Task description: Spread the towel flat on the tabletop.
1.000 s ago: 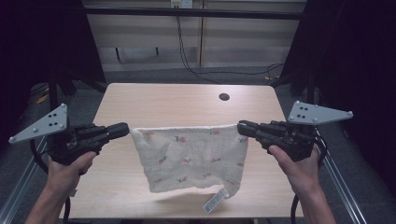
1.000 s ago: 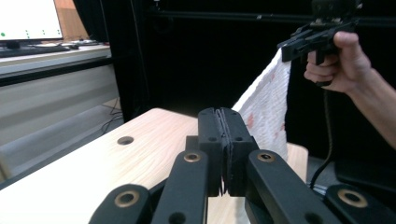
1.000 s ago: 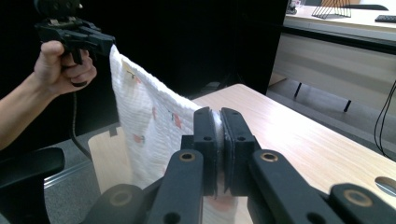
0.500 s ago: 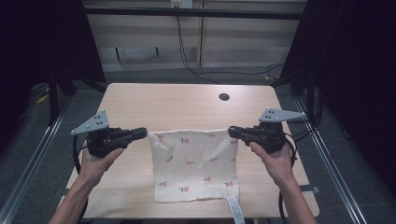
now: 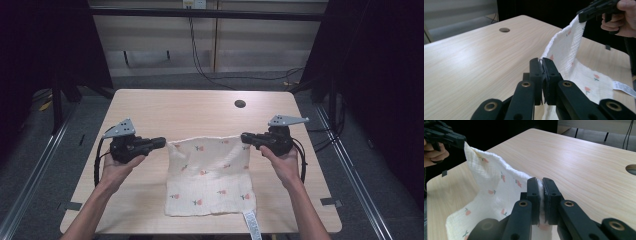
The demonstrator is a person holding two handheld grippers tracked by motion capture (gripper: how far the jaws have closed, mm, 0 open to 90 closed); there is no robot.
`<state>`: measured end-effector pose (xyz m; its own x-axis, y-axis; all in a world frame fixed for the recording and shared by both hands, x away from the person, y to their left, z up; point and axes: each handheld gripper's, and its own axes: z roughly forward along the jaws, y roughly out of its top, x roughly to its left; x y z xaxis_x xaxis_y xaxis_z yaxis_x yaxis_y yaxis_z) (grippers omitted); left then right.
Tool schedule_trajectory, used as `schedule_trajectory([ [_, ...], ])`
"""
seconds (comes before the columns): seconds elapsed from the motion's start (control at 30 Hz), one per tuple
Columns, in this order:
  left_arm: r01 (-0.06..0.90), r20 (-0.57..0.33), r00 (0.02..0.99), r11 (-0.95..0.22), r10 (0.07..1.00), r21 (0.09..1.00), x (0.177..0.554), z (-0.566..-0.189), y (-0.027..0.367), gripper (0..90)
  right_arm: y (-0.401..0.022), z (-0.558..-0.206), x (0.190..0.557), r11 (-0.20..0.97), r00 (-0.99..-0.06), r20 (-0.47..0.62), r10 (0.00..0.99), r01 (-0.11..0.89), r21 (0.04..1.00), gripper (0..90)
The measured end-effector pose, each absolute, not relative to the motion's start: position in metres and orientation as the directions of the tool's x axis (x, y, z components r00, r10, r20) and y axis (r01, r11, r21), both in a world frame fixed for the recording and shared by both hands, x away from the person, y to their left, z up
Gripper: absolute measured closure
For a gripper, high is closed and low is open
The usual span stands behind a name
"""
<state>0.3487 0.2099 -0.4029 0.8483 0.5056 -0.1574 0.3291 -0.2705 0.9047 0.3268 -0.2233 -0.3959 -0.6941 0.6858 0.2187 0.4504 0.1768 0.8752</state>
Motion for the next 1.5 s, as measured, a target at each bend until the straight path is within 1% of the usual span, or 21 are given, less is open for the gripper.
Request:
schedule_trajectory([
  [0.2,0.374,-0.171,0.819,-0.284,0.547,0.883,0.363,-0.416,0.207,86.0,-0.220,-0.412,0.344,0.161,-0.678,0.244,0.693,0.475,0.865,84.4],
  [0.3,0.413,-0.204,0.794,-0.261,0.573,0.872,0.370,-0.423,0.210,78.6,-0.216,-0.426,0.358,0.179,-0.662,0.231,0.714,0.491,0.853,85.2],
  [0.4,0.419,-0.205,0.789,-0.264,0.579,0.869,0.371,-0.425,0.211,76.2,-0.216,-0.434,0.364,0.182,-0.640,0.221,0.736,0.501,0.846,85.0],
  [0.5,0.431,-0.207,0.787,-0.280,0.581,0.858,0.368,-0.428,0.214,73.3,-0.217,-0.449,0.376,0.194,-0.585,0.202,0.786,0.542,0.817,72.8],
  [0.53,0.431,-0.207,0.787,-0.280,0.581,0.858,0.368,-0.428,0.214,72.9,-0.217,-0.449,0.376,0.194,-0.585,0.202,0.786,0.542,0.817,72.8],
  [0.57,0.431,-0.203,0.787,-0.284,0.583,0.856,0.368,-0.428,0.215,71.1,-0.218,-0.452,0.379,0.193,-0.551,0.185,0.814,0.556,0.808,68.8],
  [0.6,0.429,-0.199,0.785,-0.283,0.587,0.858,0.366,-0.428,0.216,71.1,-0.218,-0.452,0.379,0.193,-0.551,0.185,0.814,0.556,0.808,68.8],
  [0.63,0.432,-0.204,0.784,-0.279,0.586,0.858,0.365,-0.427,0.219,70.5,-0.220,-0.451,0.378,0.195,-0.539,0.173,0.824,0.557,0.807,62.5],
  [0.67,0.432,-0.204,0.784,-0.279,0.586,0.858,0.365,-0.427,0.219,70.4,-0.220,-0.451,0.378,0.195,-0.539,0.173,0.824,0.557,0.807,62.5],
  [0.87,0.426,-0.199,0.798,-0.299,0.568,0.854,0.356,-0.422,0.225,71.1,-0.226,-0.437,0.361,0.207,-0.562,0.173,0.809,0.548,0.811,60.2],
  [0.9,0.431,-0.210,0.802,-0.299,0.559,0.852,0.350,-0.422,0.227,70.7,-0.227,-0.433,0.351,0.227,-0.587,0.173,0.791,0.544,0.808,58.8],
  [1.0,0.436,-0.221,0.807,-0.301,0.547,0.848,0.344,-0.423,0.230,70.3,-0.227,-0.432,0.339,0.244,-0.602,0.174,0.779,0.546,0.801,59.0],
  [1.07,0.443,-0.223,0.809,-0.316,0.544,0.839,0.337,-0.427,0.231,70.1,-0.230,-0.432,0.321,0.259,-0.621,0.184,0.762,0.553,0.792,59.8],
  [1.23,0.450,-0.228,0.827,-0.361,0.514,0.817,0.318,-0.433,0.230,71.2,-0.233,-0.433,0.295,0.289,-0.646,0.183,0.741,0.553,0.781,63.2],
  [1.27,0.462,-0.258,0.837,-0.368,0.483,0.807,0.312,-0.436,0.230,70.3,-0.233,-0.435,0.282,0.304,-0.660,0.187,0.727,0.555,0.774,64.0],
  [1.3,0.462,-0.258,0.837,-0.368,0.483,0.807,0.312,-0.436,0.230,70.2,-0.233,-0.435,0.282,0.304,-0.660,0.187,0.727,0.555,0.774,64.0],
  [1.37,0.463,-0.264,0.844,-0.385,0.467,0.798,0.305,-0.438,0.228,69.9,-0.232,-0.442,0.264,0.337,-0.668,0.182,0.721,0.568,0.751,60.8],
  [1.4,0.460,-0.255,0.845,-0.397,0.470,0.794,0.301,-0.440,0.226,69.9,-0.232,-0.442,0.264,0.337,-0.668,0.182,0.721,0.568,0.751,60.8],
  [1.43,0.478,-0.283,0.841,-0.389,0.462,0.787,0.292,-0.447,0.222,69.1,-0.230,-0.447,0.253,0.362,-0.672,0.172,0.721,0.576,0.733,60.5],
  [1.47,0.478,-0.283,0.841,-0.389,0.462,0.787,0.292,-0.447,0.222,69.1,-0.230,-0.447,0.253,0.362,-0.672,0.172,0.721,0.576,0.733,60.5],
  [1.5,0.475,-0.280,0.847,-0.407,0.451,0.781,0.287,-0.451,0.219,69.4,-0.230,-0.454,0.244,0.364,-0.678,0.192,0.709,0.585,0.724,61.0],
])
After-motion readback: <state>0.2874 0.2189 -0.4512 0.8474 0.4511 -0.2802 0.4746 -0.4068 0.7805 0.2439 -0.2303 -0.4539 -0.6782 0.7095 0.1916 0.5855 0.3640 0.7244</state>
